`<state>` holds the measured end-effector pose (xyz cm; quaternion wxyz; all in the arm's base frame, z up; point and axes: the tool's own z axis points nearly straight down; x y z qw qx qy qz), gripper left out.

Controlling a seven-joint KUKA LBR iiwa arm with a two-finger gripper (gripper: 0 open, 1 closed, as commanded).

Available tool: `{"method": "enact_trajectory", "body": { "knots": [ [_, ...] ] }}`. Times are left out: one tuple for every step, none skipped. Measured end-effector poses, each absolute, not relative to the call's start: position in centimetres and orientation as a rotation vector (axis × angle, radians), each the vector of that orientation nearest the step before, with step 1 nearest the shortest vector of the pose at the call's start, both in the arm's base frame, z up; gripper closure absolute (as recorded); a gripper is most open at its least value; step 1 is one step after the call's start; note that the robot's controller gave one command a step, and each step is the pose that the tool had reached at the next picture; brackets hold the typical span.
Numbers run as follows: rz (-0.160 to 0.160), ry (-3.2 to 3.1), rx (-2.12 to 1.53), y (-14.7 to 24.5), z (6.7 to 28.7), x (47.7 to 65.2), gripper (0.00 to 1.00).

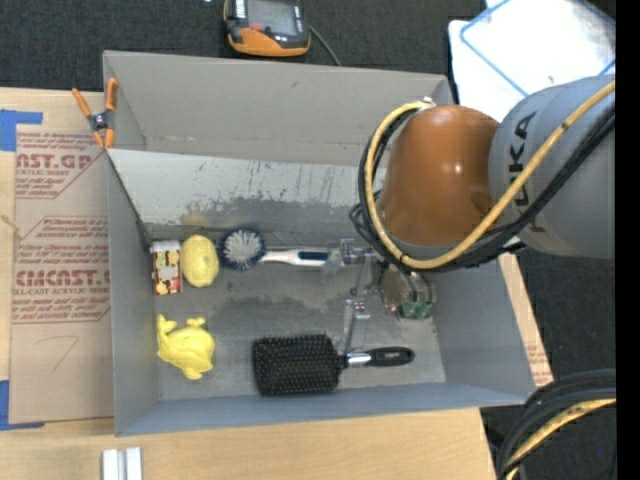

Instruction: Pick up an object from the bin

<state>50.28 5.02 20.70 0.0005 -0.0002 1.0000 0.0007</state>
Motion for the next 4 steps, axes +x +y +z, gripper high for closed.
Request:
{"method": "enact_trajectory", "body": {
  "knots": [
    [0.002,3.141,-0.001,5.0,20.7,50.3,0.0],
    [0.004,3.142,0.008,5.5,13.5,51.5,0.0],
    [0.006,3.138,0.025,5.5,13.2,51.2,0.0],
    [0.008,3.131,0.212,6.8,17.7,50.3,0.0]
  ]
}}
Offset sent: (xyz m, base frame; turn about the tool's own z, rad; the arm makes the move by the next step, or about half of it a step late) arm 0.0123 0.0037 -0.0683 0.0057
